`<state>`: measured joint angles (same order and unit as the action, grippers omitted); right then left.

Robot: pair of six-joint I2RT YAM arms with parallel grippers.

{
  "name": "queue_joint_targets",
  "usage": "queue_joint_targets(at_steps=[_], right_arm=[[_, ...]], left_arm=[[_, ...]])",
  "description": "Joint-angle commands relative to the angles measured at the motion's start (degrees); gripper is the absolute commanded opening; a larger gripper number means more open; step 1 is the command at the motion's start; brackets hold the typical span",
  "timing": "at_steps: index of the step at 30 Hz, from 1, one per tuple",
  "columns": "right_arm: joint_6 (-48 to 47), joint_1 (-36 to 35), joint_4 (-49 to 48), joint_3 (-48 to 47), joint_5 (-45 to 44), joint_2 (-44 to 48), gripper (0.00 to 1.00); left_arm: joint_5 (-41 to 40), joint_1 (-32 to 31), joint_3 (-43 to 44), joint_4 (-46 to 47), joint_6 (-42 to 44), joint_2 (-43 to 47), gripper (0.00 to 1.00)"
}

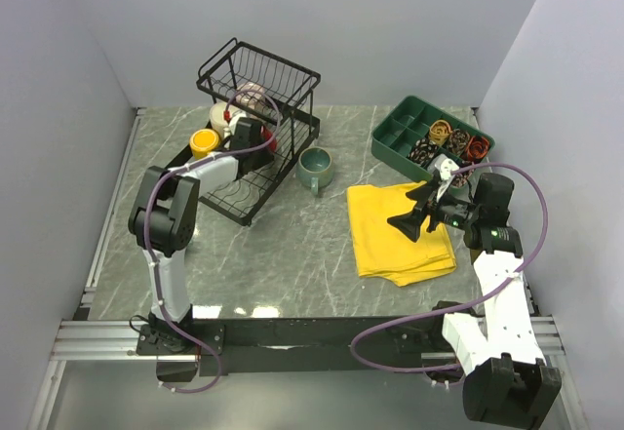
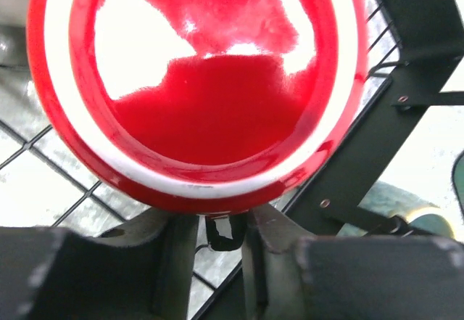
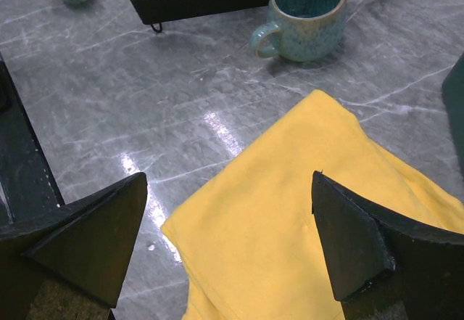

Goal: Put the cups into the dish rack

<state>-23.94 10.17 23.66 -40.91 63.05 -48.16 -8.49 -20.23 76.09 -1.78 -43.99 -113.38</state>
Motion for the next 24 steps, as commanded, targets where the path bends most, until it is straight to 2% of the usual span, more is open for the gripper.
queue_joint_targets(at_steps=[1,13,24], right_arm=[[-1.1,0.64,0.33,-1.46,1.03,0.0,1.0],[-1.63,0.81,0.86,-1.63,0.67,-0.27,1.0],[-1.98,0.99,1.21,-1.72,0.59,-0.44,1.0]], left_arm=[[-1.7,-0.42,4.5,1.96,1.18,-0.96,0.35],[-0.21,-0.87,4.33,1.34,2.85,0.18,0.54],[0.85,-0.87,0.11,4.07,5.84,6.76,0.62]])
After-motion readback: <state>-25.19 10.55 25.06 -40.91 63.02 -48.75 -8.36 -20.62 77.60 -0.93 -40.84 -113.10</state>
